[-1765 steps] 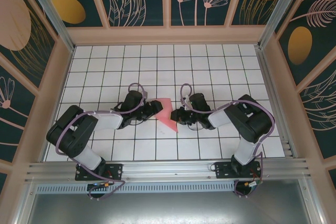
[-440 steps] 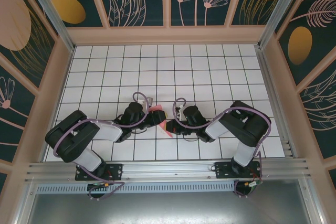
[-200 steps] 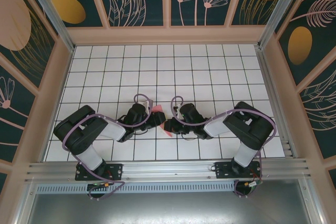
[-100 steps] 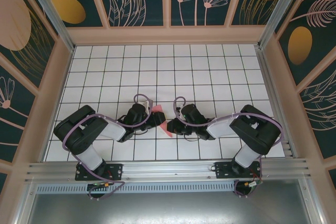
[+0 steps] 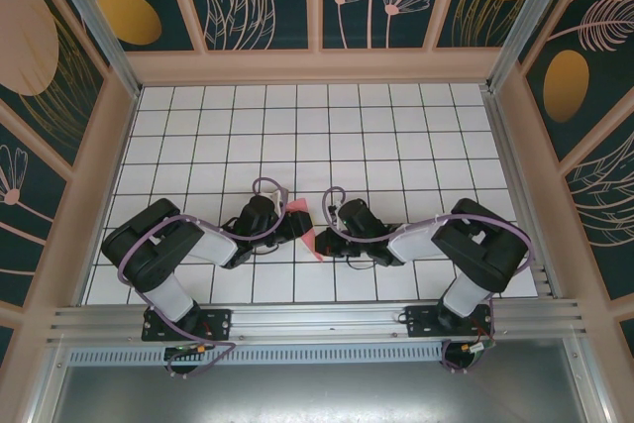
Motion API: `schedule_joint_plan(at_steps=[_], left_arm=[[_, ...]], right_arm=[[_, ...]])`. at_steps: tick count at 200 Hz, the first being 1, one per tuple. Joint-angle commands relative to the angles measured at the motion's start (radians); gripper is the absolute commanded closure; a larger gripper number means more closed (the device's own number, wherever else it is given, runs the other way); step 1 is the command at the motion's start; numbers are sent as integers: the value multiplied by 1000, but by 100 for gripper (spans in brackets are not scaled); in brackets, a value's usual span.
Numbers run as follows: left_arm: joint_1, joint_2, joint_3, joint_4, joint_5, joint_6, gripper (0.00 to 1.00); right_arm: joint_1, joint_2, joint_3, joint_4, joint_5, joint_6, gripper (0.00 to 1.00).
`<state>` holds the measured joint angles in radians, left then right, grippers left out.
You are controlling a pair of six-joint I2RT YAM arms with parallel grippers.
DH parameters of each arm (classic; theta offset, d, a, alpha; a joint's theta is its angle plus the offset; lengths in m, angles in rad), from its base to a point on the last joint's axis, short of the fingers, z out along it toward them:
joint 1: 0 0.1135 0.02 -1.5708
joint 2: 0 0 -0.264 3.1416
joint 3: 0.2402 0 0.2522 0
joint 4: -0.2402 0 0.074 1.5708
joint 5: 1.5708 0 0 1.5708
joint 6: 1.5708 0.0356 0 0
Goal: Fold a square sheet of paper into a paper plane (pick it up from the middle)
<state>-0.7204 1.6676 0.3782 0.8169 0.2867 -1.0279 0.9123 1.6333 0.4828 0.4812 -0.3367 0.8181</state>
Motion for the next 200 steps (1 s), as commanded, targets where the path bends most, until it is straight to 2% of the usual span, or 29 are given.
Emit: schedule_joint_plan(at_steps=[1, 32, 67, 92, 146, 169, 200], left_arm=[[0, 37, -15, -146, -45, -9, 63], [1, 33, -13, -163, -49, -6, 63], [0, 36, -9, -167, -47, -3, 63], [0, 39, -6, -165, -44, -3, 63], [1, 35, -4, -168, -43, -3, 63], [1, 31, -4, -170, -43, -3, 64], [1, 30, -5, -176, -46, -3, 64]], right_arm=[[56, 78, -9, -168, 22, -19, 91], [57, -5, 10, -208, 37, -18, 86], [59, -83, 7, -214, 22, -23, 85], [64, -77, 4, -237, 28, -26, 85], [71, -28, -29, -251, 51, -16, 96], [87, -3, -19, -291, 65, -16, 94], [92, -57, -16, -301, 69, -10, 89]])
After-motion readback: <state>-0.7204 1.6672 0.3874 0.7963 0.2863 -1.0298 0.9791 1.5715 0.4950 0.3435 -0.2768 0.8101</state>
